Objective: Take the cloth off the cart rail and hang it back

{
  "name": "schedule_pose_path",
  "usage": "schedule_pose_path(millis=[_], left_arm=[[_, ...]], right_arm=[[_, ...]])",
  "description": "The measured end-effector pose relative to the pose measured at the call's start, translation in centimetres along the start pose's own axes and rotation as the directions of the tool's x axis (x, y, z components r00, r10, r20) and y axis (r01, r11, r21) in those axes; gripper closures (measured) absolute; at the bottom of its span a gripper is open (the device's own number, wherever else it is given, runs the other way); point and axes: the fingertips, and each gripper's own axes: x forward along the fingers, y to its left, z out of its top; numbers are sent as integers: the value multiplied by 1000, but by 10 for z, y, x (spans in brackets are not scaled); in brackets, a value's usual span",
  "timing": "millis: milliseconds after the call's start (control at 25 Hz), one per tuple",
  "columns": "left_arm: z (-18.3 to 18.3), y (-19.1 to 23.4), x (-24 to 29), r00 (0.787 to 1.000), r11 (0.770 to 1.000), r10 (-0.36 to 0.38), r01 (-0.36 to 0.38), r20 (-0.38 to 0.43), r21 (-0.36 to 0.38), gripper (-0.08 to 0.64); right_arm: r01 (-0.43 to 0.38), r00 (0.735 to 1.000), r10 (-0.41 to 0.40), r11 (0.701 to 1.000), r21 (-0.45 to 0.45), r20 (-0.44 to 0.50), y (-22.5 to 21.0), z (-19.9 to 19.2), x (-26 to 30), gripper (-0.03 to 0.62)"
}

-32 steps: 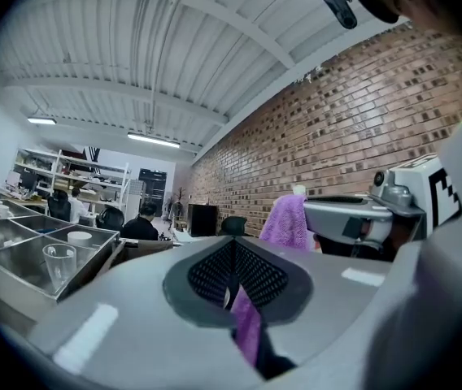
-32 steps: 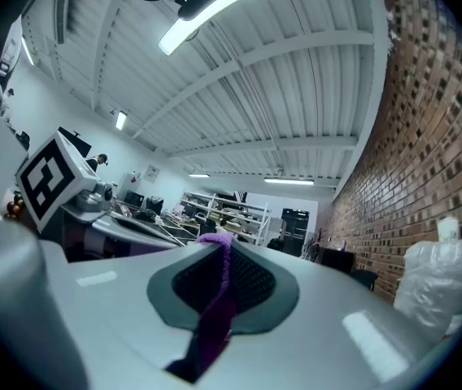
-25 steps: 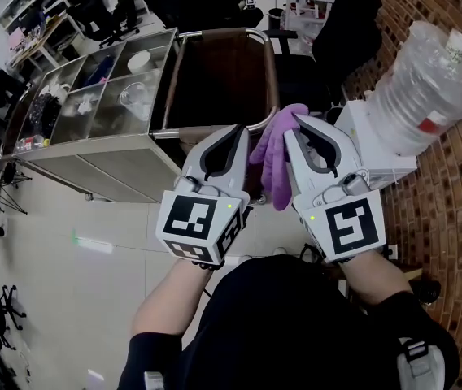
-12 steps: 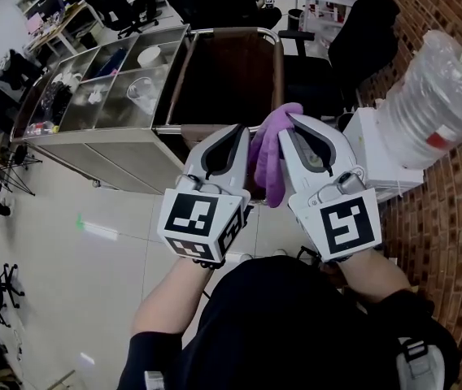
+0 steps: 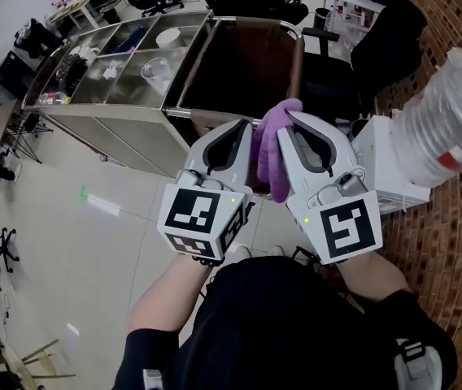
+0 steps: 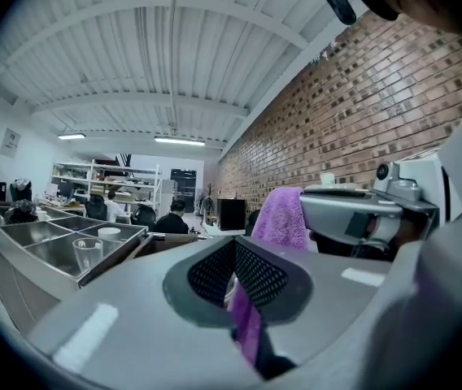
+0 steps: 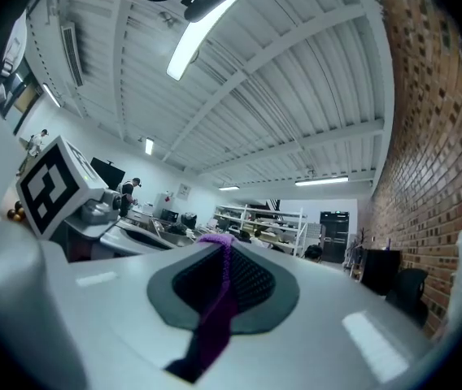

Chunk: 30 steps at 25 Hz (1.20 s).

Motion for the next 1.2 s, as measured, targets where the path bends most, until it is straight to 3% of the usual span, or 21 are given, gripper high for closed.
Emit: schedule_pose_path(millis=[360, 760, 1040, 1200], left_arm=[[7, 32, -29, 994, 994, 112, -112, 4, 0, 563], [21, 103, -108, 977, 978, 209, -210, 37, 9, 563], [47, 140, -195, 946, 949, 314, -314, 85, -4, 563], [44, 166, -244, 923, 929, 368, -369, 115, -10, 563]], right_arm=[[-110, 994, 110, 994, -5, 8, 36, 7, 21, 580], [-220, 975, 221, 975, -28, 30, 133, 41, 59, 580], [-311, 946, 315, 948, -68, 71, 217, 80, 66, 578], [-362, 925, 369, 928, -89, 87, 267, 85, 75, 578]])
